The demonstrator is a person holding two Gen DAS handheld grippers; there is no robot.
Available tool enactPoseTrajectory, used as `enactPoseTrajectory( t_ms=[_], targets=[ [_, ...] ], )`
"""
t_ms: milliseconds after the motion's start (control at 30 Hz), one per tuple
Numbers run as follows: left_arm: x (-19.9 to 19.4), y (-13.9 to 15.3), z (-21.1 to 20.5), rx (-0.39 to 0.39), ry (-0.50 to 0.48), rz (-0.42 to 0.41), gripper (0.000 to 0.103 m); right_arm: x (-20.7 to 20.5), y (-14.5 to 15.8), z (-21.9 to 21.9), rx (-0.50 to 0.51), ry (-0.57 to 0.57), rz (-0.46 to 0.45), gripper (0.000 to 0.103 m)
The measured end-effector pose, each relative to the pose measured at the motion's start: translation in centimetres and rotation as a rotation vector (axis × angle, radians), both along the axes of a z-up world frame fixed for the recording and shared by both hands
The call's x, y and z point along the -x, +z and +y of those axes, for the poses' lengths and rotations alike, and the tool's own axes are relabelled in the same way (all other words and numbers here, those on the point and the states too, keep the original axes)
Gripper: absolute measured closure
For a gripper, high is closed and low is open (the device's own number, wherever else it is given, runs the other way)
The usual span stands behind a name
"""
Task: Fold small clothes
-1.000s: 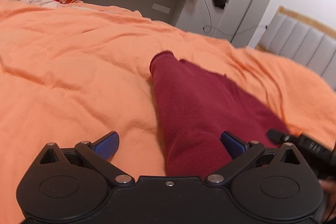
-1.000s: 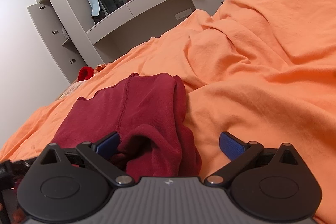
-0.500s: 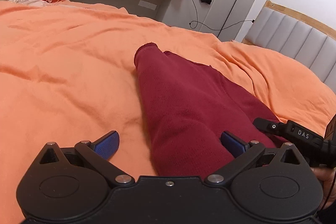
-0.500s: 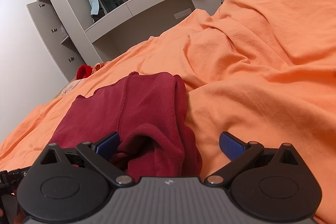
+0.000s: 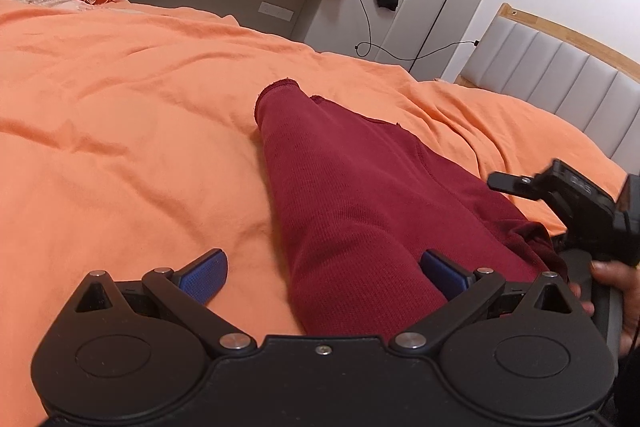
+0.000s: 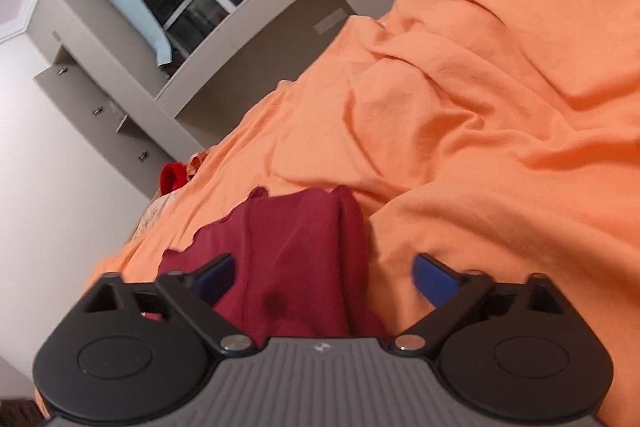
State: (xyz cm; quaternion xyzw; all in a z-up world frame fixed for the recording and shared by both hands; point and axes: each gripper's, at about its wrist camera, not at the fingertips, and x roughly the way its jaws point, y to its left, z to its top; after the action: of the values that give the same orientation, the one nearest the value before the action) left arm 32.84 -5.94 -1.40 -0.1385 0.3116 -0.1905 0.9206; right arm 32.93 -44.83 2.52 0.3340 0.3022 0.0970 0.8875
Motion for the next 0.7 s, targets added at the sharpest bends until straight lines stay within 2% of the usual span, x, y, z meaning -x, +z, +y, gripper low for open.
enactPoseTrajectory(
  t_ms=[267,467,700],
  targets=[
    [0.0,-0.1,0.0,-0.001,0.0,-0.003,0.0,-0.1,-0.7,1.9,0.111,0.055,-0.018,0.047],
    [0.1,-0.2,-0.1,0.003,0.003,-0.01,0.0,0.1,-0.8,2.6,0.151,0.052,-0.034,0.045],
    [0.2,-0.2,-0.1,0.0,0.004,-0.013,0.0,0.7,-0.9,2.8,0.151,0.042,-0.037,0.045]
  ],
)
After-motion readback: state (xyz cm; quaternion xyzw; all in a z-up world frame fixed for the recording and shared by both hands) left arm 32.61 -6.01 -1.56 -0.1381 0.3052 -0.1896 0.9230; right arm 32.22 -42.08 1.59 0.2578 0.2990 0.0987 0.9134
